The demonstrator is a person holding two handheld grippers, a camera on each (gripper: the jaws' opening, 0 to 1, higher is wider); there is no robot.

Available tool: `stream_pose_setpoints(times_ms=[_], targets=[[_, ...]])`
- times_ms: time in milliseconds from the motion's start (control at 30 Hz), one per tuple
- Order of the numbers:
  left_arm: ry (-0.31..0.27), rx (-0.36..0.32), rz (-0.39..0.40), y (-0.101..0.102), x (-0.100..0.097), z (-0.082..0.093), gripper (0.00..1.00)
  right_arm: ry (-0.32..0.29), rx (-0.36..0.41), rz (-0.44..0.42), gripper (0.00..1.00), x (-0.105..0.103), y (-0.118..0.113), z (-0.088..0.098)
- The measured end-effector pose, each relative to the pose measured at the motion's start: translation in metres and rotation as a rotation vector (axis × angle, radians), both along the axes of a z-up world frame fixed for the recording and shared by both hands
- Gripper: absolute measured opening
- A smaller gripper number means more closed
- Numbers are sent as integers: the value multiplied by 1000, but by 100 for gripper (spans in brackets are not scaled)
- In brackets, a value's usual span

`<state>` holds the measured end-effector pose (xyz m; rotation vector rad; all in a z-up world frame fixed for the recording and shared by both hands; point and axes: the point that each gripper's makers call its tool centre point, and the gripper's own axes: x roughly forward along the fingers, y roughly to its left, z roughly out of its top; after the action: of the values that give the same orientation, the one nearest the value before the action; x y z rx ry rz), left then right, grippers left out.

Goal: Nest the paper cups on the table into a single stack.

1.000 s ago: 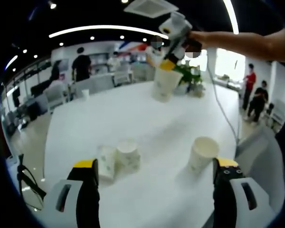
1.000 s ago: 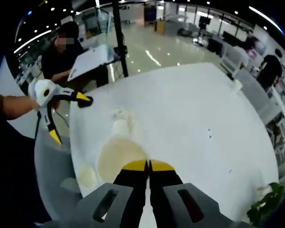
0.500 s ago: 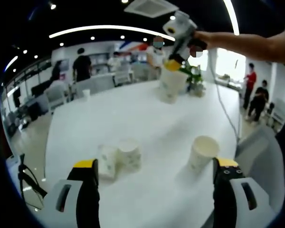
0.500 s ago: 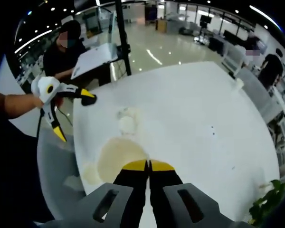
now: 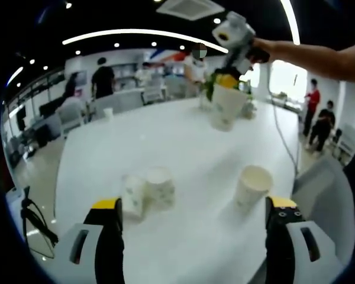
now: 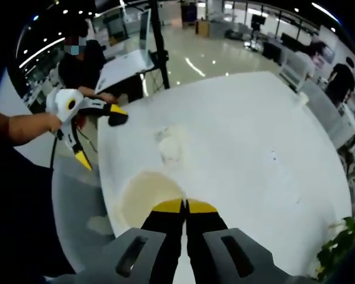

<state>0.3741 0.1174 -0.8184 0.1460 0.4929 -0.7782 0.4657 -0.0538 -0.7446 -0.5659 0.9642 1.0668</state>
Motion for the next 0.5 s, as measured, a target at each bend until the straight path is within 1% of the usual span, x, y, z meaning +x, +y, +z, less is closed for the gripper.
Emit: stream_pose_setpoints(times_ms=[233, 500], targets=[[4, 6, -6, -1, -3, -2, 98, 9, -14, -7, 0, -10, 0, -2], [7, 14, -10, 2, -6, -5, 98, 4, -23, 10, 0, -23, 7, 0]])
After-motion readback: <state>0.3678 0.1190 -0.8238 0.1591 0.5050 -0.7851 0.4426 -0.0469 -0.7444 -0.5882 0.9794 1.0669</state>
